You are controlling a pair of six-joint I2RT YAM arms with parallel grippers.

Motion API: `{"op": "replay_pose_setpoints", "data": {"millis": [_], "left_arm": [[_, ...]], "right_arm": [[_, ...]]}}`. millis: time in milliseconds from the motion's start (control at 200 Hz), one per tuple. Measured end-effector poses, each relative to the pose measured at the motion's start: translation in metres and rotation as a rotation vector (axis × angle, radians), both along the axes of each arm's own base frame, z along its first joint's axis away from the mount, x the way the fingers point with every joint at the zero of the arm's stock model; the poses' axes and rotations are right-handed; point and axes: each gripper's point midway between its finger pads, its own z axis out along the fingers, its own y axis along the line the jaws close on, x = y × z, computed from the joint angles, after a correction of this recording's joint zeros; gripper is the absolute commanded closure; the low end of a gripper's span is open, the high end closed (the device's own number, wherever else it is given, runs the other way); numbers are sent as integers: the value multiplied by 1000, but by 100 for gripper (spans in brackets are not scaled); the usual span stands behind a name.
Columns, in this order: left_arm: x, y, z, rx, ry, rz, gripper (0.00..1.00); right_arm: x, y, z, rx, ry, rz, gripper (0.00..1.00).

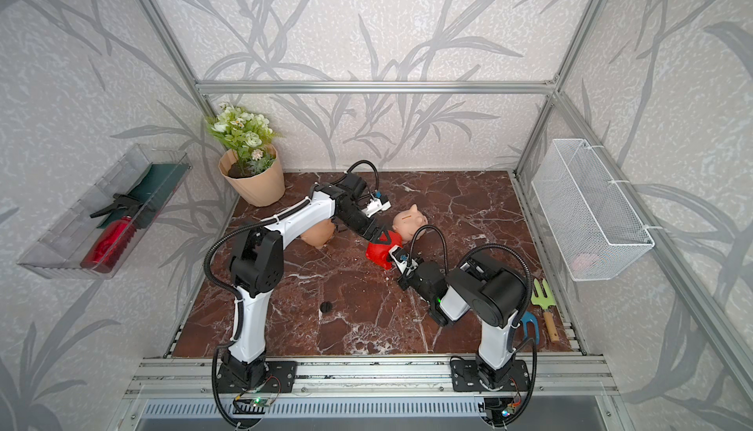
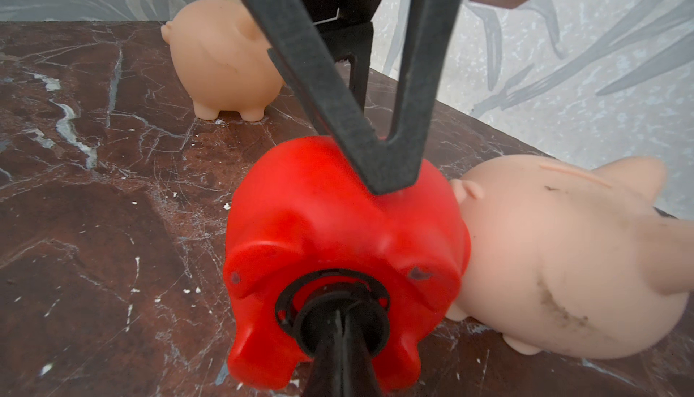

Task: Close piggy banks
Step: Insert the knob into the piggy bank, then move the piggy bank to the center of the board.

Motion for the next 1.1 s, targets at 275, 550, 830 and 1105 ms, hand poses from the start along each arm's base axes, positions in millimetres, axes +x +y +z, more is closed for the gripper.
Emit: {"op": "replay_pose_setpoints", "data": {"millis": [275,550,830,1105], "left_arm": [[-4,3,-1,9,25,2,8],[-5,5,-3,-1,31,-13,12],[-15,10,-12,-3,59,-30,13],[-41,16,-14,-2,92,-40,13]], "right_arm": [[-1,3,1,24,15,16,100],[-4,6,1,29,19,43,100],[-10,8,0,39,36,65,100],[-26,7,1,65,67,115,100]]}}
